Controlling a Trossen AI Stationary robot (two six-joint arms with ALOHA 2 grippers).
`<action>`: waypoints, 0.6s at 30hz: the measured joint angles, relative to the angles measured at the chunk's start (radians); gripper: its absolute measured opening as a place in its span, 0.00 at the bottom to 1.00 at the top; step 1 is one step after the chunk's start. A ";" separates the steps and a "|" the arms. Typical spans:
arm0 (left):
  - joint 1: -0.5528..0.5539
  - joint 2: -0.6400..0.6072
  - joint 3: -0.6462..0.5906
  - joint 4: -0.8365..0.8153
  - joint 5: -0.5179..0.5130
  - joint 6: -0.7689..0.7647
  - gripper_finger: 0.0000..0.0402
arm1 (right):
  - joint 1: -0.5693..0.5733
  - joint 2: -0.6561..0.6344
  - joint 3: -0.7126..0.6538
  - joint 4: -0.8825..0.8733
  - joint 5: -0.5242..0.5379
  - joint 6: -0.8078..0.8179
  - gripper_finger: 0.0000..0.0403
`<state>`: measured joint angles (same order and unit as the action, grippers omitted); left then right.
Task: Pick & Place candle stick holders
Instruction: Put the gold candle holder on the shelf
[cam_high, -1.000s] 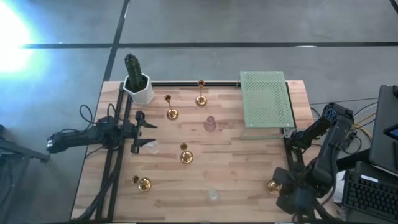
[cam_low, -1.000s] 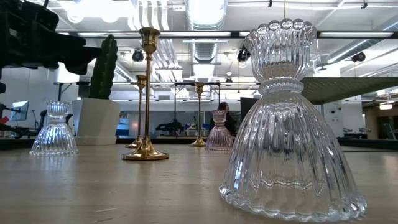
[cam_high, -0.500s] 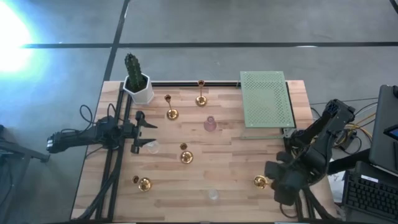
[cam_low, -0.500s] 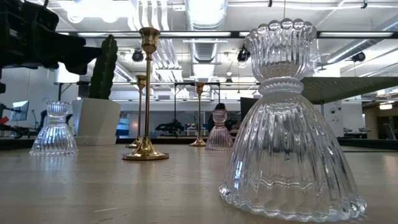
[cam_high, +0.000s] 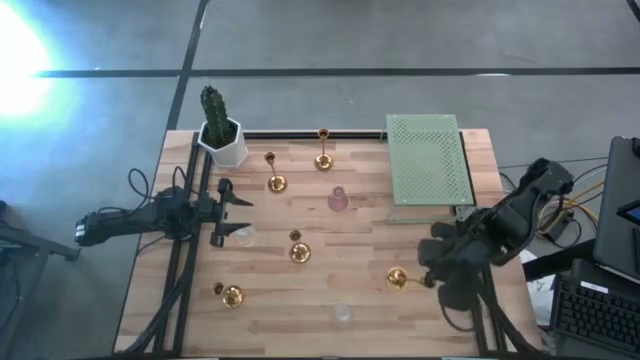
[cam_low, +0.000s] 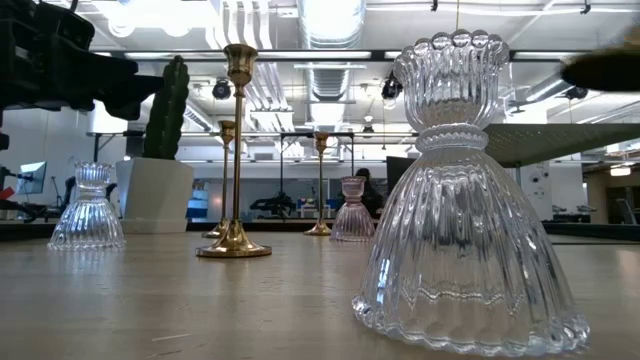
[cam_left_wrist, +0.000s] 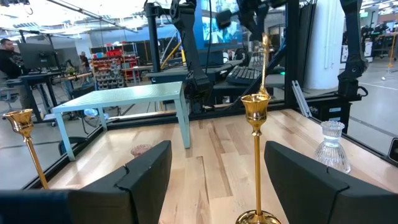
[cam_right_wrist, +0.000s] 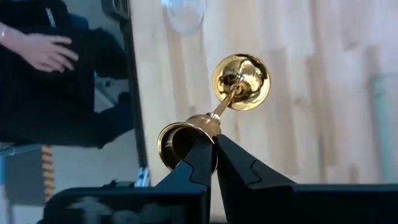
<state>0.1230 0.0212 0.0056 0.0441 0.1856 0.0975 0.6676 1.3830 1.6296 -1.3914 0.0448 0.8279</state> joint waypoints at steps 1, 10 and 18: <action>0.000 0.000 0.000 0.000 0.000 0.000 0.65 | -0.014 0.000 0.027 -0.016 0.008 -0.020 0.02; 0.000 0.000 0.000 0.000 0.000 0.000 0.65 | -0.180 0.002 0.296 -0.185 0.081 -0.188 0.02; 0.000 0.000 0.000 0.000 0.000 0.000 0.65 | -0.400 0.004 0.483 -0.180 0.087 -0.411 0.02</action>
<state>0.1226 0.0215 0.0059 0.0441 0.1855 0.0975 0.2678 1.3872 2.1125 -1.5710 0.1316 0.4167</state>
